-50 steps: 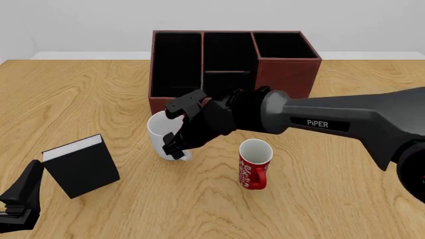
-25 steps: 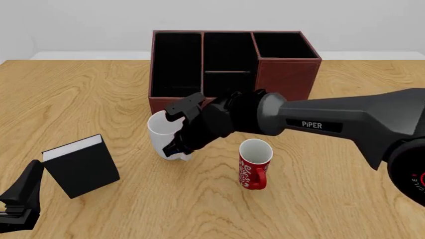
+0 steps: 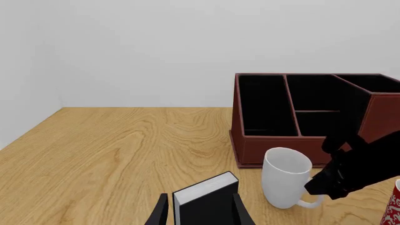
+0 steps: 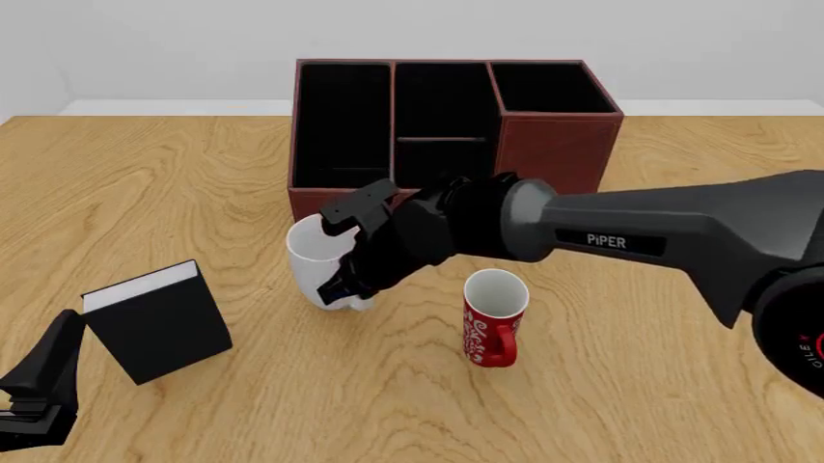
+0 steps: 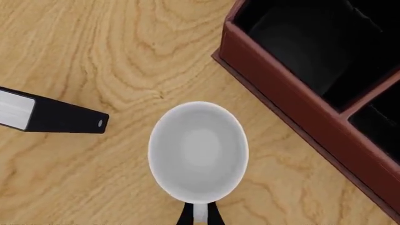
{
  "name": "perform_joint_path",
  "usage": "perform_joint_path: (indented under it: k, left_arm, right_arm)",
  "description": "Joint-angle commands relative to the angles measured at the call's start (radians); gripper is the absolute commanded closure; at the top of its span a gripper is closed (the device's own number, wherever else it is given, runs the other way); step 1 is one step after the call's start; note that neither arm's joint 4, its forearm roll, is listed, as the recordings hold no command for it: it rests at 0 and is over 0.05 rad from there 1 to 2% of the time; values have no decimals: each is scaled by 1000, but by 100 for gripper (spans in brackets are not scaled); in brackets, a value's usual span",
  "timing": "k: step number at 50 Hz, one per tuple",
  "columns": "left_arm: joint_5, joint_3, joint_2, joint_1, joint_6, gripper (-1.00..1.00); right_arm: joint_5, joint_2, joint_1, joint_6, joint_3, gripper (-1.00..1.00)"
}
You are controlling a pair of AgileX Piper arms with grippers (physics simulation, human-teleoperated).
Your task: Pick up the white mug and place it to the right of the caddy.
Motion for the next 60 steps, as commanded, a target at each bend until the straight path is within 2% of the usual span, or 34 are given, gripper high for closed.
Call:
perform_joint_path:
  k: [1,30,49,60]
  left_arm:
    - [0,0,0,0,0,-100]
    - [0,0,0,0,0,-100]
    - [0,0,0,0,0,-100]
    - [0,0,0,0,0,-100]
  right_arm:
    - [-3,-15,-6,-13,8,100]
    - [-3,-204,-24,-89,72,100]
    - [-59,-385,-106,-150,188,100]
    - [-71,-466,-144,-152,233,100]
